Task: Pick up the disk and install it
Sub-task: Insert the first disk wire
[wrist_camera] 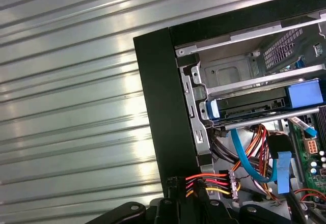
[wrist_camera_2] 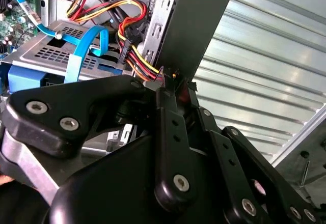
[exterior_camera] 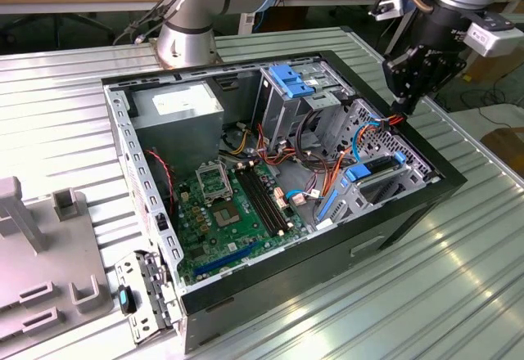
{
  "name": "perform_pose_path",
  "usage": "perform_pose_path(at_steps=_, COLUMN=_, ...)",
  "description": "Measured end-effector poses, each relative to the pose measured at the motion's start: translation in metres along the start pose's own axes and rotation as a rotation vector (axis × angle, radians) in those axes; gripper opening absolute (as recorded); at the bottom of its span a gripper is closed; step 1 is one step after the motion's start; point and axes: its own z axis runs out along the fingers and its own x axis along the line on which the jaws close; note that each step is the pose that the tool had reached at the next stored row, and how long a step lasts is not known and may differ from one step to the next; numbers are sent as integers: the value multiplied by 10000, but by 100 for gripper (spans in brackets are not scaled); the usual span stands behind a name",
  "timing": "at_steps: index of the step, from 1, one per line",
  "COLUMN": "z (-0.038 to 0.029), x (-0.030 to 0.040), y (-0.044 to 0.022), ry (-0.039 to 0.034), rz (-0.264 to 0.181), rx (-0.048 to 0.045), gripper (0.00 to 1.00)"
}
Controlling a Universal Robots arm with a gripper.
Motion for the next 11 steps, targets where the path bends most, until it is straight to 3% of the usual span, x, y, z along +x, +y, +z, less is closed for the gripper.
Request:
perform_pose_path(at_steps=4, z=41, x=30, y=-12, ry=0, rz=72, rx=-29, gripper=25)
perform_pose_path(at_steps=11, z=55, x=30, y=-9, ry=26, rz=96, rx=-34, gripper=24)
